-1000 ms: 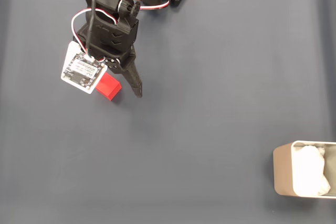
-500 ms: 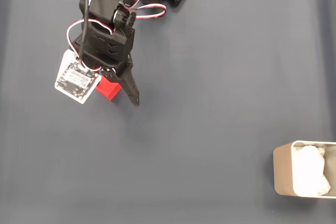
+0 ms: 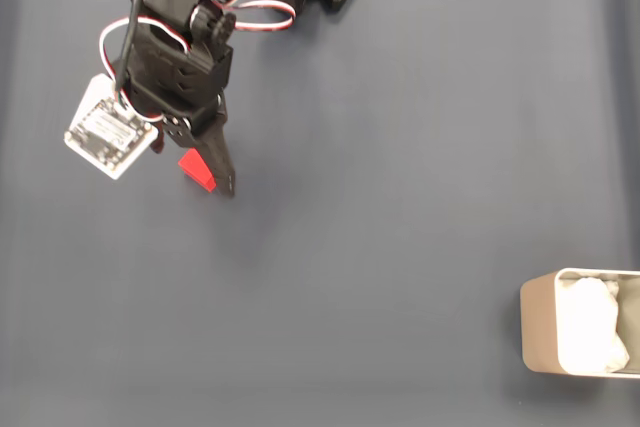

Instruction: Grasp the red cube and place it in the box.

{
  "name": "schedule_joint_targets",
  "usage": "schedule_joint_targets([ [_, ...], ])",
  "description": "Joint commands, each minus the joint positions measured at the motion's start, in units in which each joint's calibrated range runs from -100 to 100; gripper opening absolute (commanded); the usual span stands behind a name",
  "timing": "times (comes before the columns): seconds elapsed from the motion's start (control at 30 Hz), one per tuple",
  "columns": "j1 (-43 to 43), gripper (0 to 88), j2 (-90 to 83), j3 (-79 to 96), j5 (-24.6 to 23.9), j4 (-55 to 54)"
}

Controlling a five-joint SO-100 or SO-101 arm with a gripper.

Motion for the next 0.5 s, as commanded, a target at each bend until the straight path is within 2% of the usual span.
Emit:
schedule_joint_targets([
  [0.0, 1.23, 38.3, -5.98, -3.06, 0.68, 2.01],
  [0.47, 1.72, 38.4, -9.01, -1.69, 1.07, 4.06],
])
